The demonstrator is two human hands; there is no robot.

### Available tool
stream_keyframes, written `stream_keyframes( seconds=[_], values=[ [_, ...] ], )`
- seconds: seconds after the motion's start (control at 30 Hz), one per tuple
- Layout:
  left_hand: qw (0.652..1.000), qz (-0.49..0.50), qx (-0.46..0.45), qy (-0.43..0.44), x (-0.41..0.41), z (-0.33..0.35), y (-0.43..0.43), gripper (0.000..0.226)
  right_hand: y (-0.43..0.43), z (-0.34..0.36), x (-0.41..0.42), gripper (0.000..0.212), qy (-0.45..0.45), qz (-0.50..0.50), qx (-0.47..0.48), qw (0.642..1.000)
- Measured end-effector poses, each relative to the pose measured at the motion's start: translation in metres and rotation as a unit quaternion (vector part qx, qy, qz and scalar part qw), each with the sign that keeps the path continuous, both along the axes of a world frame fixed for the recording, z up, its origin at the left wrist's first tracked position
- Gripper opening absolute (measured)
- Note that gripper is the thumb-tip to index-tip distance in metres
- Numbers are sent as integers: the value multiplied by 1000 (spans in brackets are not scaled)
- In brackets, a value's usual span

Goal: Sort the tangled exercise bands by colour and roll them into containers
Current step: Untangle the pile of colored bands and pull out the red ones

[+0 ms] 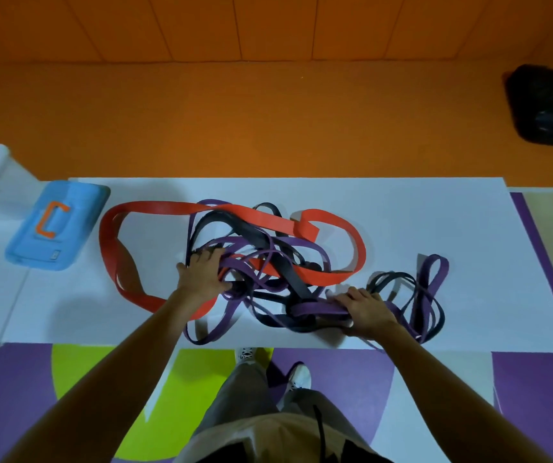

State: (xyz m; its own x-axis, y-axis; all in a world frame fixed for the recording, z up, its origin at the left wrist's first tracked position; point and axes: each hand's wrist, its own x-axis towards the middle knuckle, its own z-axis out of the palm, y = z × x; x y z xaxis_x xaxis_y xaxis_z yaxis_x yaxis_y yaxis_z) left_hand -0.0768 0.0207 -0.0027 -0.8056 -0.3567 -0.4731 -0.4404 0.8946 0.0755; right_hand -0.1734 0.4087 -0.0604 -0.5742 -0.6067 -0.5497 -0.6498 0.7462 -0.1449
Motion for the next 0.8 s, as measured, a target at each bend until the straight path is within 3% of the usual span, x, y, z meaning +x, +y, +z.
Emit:
stream_keyframes(
  seconds=[0.07, 0.13, 0.23, 0.3, 0.4, 0.53, 0.63, 0.8],
  values=[
    [999, -48, 5, 20, 5, -3, 10, 119, 8, -1, 7, 73, 8, 12, -4, 1000],
    [989, -127, 17, 68, 11, -2, 25, 129, 15, 0, 14, 61, 28, 27, -7, 999],
    [942, -296, 64, 143, 18, -4, 54, 107, 24, -3, 24, 51, 76, 46, -1, 996],
    [921, -343, 123, 139, 22, -10, 76, 80, 24, -2, 32, 50, 96, 50, 9, 994],
    [937, -311, 148, 60, 23, -28, 109, 60, 22, 7, 41, 55, 124, 65, -5, 990],
    [965, -261, 5, 7, 24, -54, 128, 52, 28, 8, 51, 64, 138, 93, -52, 985],
    [964, -259, -42, 34, 18, -59, 127, 32, 32, 6, 58, 63, 163, 91, -69, 980],
    [975, -177, 76, 114, 5, -50, 107, 19, 26, 7, 61, 58, 162, 47, -100, 981]
  ],
)
